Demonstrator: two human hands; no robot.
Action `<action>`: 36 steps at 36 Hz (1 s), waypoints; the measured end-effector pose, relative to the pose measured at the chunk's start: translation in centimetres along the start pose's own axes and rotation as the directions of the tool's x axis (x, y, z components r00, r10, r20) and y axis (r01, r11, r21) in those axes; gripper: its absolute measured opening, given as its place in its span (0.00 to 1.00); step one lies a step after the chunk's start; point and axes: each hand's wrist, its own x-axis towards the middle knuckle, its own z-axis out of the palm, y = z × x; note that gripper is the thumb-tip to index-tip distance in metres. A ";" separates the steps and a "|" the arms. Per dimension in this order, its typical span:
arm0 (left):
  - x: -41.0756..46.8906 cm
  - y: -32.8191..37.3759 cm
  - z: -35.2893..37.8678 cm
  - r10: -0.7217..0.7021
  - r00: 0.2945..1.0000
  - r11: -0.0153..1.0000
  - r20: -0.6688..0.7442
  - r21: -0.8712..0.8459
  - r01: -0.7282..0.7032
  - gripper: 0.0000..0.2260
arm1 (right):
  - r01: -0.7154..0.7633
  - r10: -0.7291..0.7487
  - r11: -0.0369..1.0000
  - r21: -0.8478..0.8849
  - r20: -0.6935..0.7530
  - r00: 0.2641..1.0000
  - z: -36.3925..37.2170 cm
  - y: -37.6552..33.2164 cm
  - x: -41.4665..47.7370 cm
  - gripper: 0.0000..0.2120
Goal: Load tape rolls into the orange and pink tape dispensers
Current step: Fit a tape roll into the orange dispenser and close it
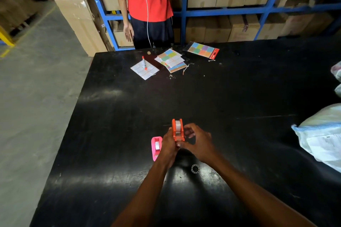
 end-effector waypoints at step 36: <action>3.7 -5.5 -2.9 0.226 0.951 0.856 -0.209 0.509 -0.092 0.07 | -0.228 0.147 0.910 0.346 0.246 0.958 2.9 3.5 1.4 0.23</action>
